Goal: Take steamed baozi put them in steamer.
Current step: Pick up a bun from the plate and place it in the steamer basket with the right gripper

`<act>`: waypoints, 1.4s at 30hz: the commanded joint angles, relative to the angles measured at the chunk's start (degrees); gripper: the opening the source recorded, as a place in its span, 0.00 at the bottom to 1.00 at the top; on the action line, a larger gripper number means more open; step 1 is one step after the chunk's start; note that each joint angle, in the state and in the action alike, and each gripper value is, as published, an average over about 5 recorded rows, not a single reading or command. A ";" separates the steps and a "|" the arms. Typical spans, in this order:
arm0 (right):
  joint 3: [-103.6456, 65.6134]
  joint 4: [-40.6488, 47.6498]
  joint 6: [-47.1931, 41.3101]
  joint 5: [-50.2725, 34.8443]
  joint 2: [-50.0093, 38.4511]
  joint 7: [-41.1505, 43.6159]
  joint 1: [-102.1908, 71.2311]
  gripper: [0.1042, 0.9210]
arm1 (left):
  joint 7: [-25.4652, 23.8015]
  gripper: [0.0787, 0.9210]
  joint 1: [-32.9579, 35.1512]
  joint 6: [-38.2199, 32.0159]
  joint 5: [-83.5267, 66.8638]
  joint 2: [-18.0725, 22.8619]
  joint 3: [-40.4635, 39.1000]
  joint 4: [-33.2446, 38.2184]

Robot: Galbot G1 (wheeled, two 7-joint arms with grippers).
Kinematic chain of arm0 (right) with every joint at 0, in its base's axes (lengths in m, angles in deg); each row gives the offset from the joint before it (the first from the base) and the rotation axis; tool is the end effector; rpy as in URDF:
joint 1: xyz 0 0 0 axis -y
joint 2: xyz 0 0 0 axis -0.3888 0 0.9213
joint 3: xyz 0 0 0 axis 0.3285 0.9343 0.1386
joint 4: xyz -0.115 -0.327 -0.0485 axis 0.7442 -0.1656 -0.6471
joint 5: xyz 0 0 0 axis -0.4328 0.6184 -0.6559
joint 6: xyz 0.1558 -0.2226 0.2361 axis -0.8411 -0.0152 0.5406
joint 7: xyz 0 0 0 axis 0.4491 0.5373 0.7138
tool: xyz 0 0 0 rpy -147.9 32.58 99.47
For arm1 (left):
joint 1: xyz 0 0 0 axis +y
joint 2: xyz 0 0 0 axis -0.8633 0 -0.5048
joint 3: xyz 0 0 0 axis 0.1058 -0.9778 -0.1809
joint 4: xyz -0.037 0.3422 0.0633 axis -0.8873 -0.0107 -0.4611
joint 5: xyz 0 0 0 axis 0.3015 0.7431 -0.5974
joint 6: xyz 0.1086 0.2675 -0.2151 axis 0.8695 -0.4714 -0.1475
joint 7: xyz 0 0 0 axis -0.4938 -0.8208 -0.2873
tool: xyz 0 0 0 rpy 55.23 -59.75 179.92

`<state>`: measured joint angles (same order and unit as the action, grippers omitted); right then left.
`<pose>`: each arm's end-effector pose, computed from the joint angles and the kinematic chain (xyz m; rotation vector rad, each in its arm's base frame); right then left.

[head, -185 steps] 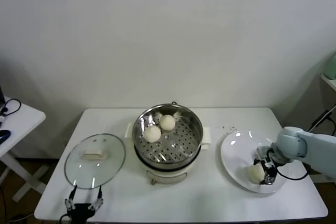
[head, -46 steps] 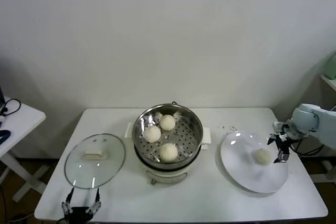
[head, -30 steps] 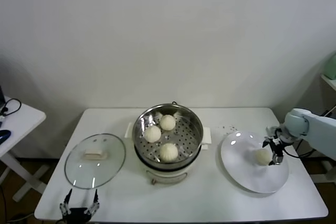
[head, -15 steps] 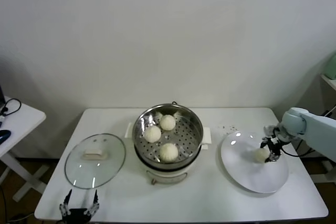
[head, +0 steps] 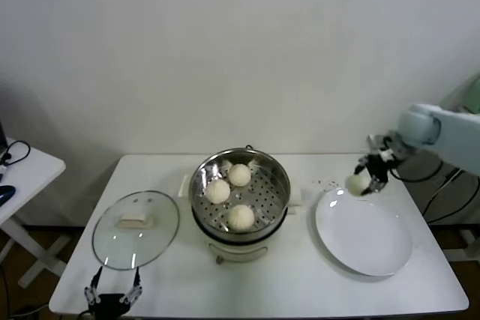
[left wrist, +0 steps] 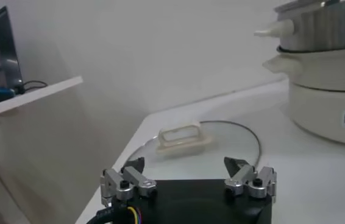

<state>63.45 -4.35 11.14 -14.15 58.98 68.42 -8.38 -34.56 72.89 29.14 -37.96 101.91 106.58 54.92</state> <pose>0.5324 -0.1793 -0.0714 1.2807 -1.4100 1.3233 0.0863 0.0812 -0.3950 0.2262 -2.8030 -0.3806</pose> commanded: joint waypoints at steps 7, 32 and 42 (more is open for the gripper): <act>1.72 -16.56 -7.93 -23.96 15.30 -1.00 26.44 0.66 | -0.17 0.88 0.44 0.30 -1.16 -0.61 0.18 1.76; -7.32 -8.92 -12.52 -3.20 22.93 -11.65 -6.64 0.66 | -0.48 0.88 -1.24 0.26 -1.46 -0.97 0.36 0.26; -7.60 -8.84 -12.49 -2.64 22.48 -11.57 -8.43 0.66 | -0.51 0.88 -1.43 0.40 -1.68 -0.96 1.05 0.15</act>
<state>56.84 -14.31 -0.88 -19.42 80.95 57.82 -11.87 -35.04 71.56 29.49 -39.57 100.96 107.31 55.17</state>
